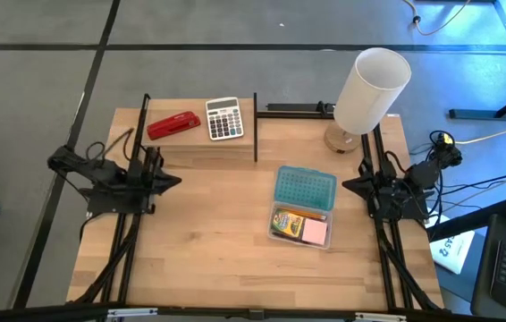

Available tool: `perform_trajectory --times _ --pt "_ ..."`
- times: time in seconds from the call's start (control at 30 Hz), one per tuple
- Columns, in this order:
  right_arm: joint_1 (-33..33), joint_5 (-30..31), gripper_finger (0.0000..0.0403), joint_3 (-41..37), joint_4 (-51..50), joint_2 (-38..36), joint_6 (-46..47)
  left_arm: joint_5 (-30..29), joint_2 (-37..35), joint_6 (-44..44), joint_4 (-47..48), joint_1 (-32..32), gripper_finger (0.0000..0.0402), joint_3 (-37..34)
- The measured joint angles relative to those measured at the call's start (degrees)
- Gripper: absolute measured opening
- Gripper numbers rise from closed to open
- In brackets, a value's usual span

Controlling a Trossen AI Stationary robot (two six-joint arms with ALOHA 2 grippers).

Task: Pack school essentials
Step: Return to Home Position

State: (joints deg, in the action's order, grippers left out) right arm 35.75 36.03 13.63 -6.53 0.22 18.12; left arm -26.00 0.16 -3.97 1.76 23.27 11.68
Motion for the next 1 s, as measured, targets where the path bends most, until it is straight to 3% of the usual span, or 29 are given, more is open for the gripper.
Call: perform_trajectory --times 0.17,0.33,0.5,0.73,1.0 --pt "0.0 -0.02 0.0 0.0 0.16 0.01 -1.45 -0.29 0.01 0.76 -7.62 0.0 0.0 -6.83" --pt "0.0 -0.08 0.0 0.0 0.14 0.01 -3.56 -0.66 0.0 -0.53 -8.18 0.0 0.0 -11.19" --pt "0.0 -2.78 0.0 -0.88 -0.55 -0.01 -3.67 -1.72 0.09 -1.22 -6.65 0.0 0.0 -11.23" --pt "0.0 -4.71 0.0 -12.93 14.43 0.04 -7.0 -1.96 0.09 0.07 -6.93 0.0 0.0 -11.23" --pt "0.0 -5.36 0.0001 -13.07 13.01 0.09 -10.75 -1.99 0.09 0.07 -6.46 0.0 0.0 -11.23"
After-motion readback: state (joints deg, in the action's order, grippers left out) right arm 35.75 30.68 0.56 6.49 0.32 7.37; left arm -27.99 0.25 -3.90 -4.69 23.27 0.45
